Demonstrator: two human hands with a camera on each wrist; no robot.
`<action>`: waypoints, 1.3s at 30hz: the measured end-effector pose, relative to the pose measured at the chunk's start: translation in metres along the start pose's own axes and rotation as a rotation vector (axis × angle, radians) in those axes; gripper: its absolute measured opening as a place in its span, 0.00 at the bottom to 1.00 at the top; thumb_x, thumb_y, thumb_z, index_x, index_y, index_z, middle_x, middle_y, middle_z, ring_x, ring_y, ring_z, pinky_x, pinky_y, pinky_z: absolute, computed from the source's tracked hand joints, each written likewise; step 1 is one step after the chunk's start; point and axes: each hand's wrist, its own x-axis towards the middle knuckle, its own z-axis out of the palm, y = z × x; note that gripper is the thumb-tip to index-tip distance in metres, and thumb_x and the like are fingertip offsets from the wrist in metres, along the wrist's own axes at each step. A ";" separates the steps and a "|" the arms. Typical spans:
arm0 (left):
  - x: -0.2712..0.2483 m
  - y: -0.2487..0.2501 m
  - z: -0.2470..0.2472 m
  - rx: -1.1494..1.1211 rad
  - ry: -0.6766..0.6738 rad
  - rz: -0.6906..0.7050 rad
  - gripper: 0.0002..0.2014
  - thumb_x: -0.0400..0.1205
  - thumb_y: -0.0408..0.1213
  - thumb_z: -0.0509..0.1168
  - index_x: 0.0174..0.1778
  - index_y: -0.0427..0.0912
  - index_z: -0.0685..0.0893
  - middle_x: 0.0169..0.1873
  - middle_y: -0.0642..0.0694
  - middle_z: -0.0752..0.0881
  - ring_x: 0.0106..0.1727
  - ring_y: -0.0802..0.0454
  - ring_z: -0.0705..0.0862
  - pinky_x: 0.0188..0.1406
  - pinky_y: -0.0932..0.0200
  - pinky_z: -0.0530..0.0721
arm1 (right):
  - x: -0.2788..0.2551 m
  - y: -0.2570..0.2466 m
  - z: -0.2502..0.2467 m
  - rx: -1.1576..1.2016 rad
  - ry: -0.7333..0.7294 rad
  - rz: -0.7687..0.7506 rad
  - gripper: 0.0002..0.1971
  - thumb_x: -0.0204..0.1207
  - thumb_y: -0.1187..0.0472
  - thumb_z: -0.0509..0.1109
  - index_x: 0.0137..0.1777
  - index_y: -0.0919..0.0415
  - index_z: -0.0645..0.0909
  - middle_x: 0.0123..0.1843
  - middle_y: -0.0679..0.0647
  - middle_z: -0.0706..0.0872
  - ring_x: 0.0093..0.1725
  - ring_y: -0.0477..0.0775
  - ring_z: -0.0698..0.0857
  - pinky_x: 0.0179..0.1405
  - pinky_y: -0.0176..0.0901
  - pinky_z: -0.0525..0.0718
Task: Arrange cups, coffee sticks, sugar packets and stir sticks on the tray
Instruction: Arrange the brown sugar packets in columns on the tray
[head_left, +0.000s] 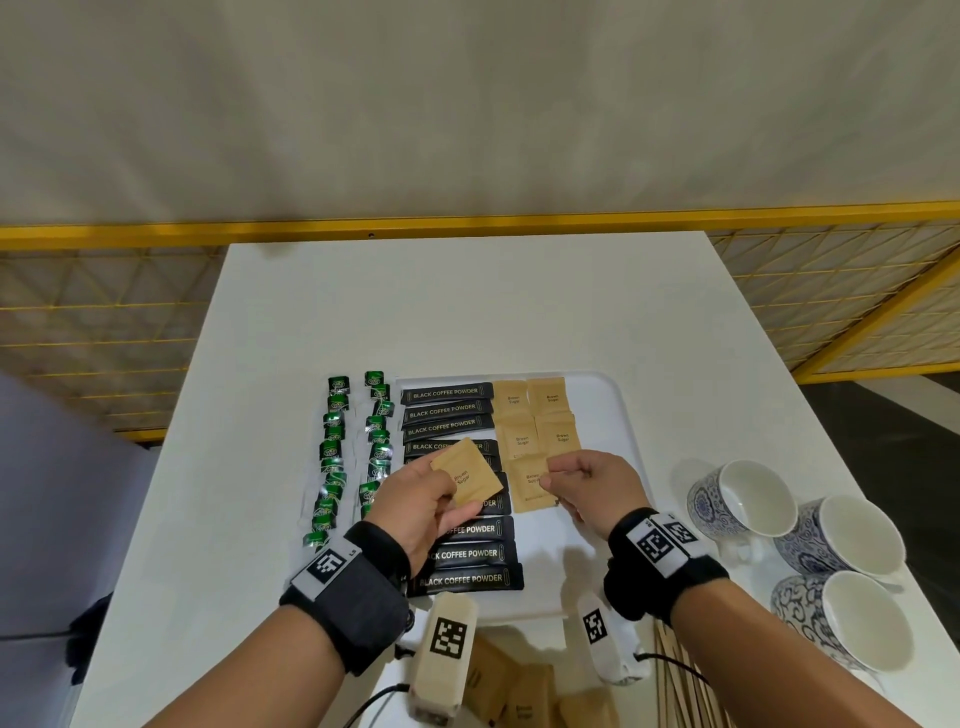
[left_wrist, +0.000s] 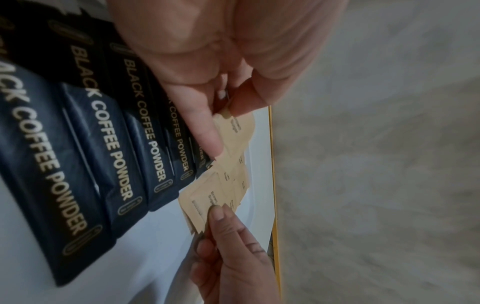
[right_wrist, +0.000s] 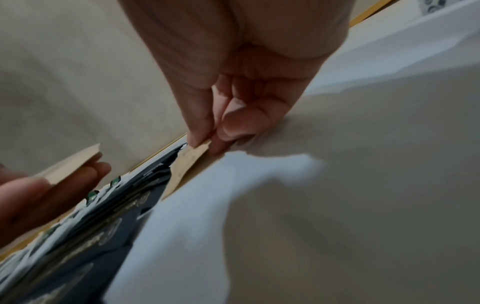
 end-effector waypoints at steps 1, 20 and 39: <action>0.000 0.000 0.000 0.003 0.003 0.002 0.19 0.81 0.18 0.55 0.66 0.36 0.78 0.61 0.30 0.82 0.55 0.37 0.86 0.32 0.60 0.90 | 0.000 0.000 0.000 -0.017 0.003 -0.003 0.06 0.70 0.63 0.78 0.45 0.56 0.86 0.30 0.50 0.83 0.26 0.46 0.78 0.27 0.37 0.76; -0.009 -0.007 0.013 0.333 -0.088 0.109 0.17 0.76 0.25 0.71 0.60 0.40 0.83 0.32 0.46 0.90 0.24 0.57 0.81 0.22 0.67 0.81 | -0.027 -0.017 0.009 -0.144 -0.208 -0.378 0.16 0.78 0.60 0.70 0.60 0.38 0.82 0.52 0.39 0.84 0.51 0.39 0.83 0.55 0.32 0.79; -0.010 -0.014 0.023 0.352 -0.057 0.126 0.12 0.75 0.24 0.72 0.51 0.40 0.82 0.40 0.40 0.88 0.34 0.51 0.88 0.29 0.64 0.87 | -0.039 -0.006 -0.003 -0.100 -0.255 -0.217 0.06 0.74 0.60 0.75 0.45 0.48 0.90 0.42 0.52 0.92 0.44 0.50 0.89 0.51 0.41 0.86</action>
